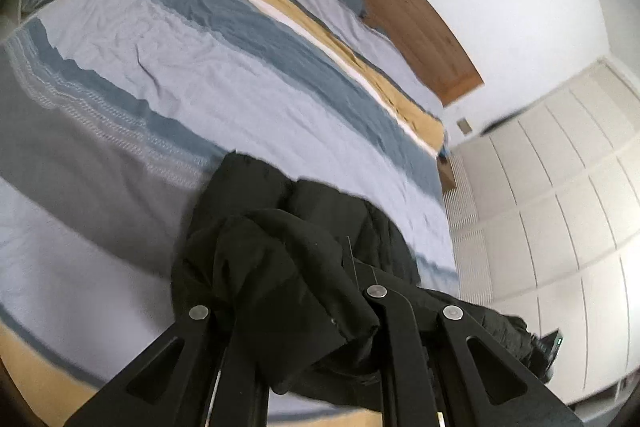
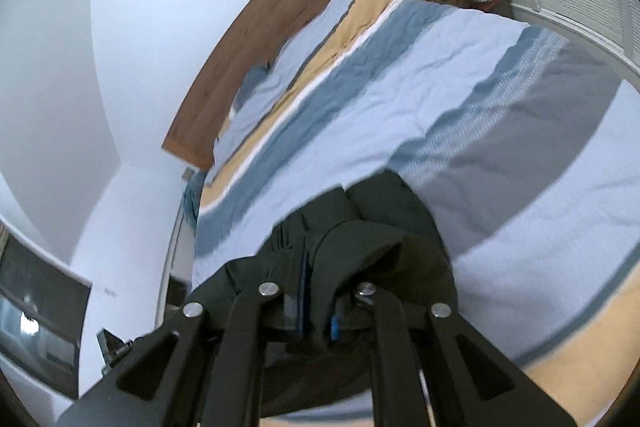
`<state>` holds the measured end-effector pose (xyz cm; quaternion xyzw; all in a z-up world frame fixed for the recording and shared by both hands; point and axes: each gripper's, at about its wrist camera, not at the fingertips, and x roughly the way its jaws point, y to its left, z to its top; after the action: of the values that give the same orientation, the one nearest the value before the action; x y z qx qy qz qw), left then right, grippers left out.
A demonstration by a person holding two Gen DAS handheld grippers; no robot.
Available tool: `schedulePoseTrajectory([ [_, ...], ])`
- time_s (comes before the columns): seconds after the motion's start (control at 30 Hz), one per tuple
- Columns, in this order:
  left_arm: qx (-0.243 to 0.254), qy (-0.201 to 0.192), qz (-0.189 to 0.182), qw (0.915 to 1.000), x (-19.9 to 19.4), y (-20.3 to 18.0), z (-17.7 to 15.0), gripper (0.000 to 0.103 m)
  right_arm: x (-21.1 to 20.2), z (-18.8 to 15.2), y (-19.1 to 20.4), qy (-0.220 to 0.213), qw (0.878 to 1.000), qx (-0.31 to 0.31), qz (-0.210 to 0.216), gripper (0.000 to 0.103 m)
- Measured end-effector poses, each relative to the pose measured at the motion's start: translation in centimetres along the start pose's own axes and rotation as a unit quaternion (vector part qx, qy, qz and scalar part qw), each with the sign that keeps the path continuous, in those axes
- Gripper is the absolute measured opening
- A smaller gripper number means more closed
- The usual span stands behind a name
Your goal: Fold large clothes
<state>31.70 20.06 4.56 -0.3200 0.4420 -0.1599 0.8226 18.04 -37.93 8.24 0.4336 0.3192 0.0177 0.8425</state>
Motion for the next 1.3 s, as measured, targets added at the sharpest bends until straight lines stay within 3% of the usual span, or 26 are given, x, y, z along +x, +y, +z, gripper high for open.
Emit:
schedulePoseTrajectory([
  [0.17,-0.046,-0.009,0.018,0.9987,6.3,2.1,3.9,0.01,6.2,3.2,-1.5,-0.02,0.999,0.039,-0.007,0.008],
  [0.3,-0.059,-0.007,0.053,0.9968,11.7,4.1,6.3,0.01,11.4,5.0,-3.3,-0.027,0.997,0.062,-0.028,0.008],
  [0.53,-0.069,0.027,0.11,0.9911,19.4,7.7,6.7,0.015,20.0,6.3,-6.7,0.001,0.994,0.075,-0.08,0.008],
  [0.7,-0.085,0.053,0.103,0.9896,22.4,9.3,5.8,0.016,23.7,5.5,-9.7,0.024,0.988,0.111,-0.108,0.008],
  [0.8,-0.104,0.053,0.08,0.9899,22.3,9.8,5.8,0.024,24.3,5.1,-10.3,0.033,0.987,0.118,-0.108,0.009],
  [0.9,-0.129,0.039,0.036,0.9903,20.9,10.2,6.1,0.044,24.0,5.4,-9.9,0.035,0.989,0.101,-0.106,0.023],
  [0.93,-0.132,0.032,0.029,0.9903,20.3,10.2,6.1,0.056,23.6,5.6,-9.8,0.031,0.989,0.098,-0.103,0.045],
  [0.97,-0.136,0.024,0.024,0.9902,19.6,10.2,6.3,0.065,23.0,5.9,-9.5,0.023,0.99,0.094,-0.105,0.079],
  [1.0,-0.14,0.013,0.021,0.9899,18.9,10.1,6.4,0.069,22.1,6.3,-9.2,0.008,0.99,0.09,-0.11,0.089],
  [1.13,-0.153,-0.023,0.024,0.9876,15.7,9.9,6.8,0.085,19.2,7.4,-8.5,-0.015,0.991,0.083,-0.106,0.09],
  [1.3,-0.119,-0.05,0.062,0.9897,12.0,8.5,6.2,0.086,16.5,7.0,-5.2,-0.011,0.995,0.017,-0.102,0.09],
])
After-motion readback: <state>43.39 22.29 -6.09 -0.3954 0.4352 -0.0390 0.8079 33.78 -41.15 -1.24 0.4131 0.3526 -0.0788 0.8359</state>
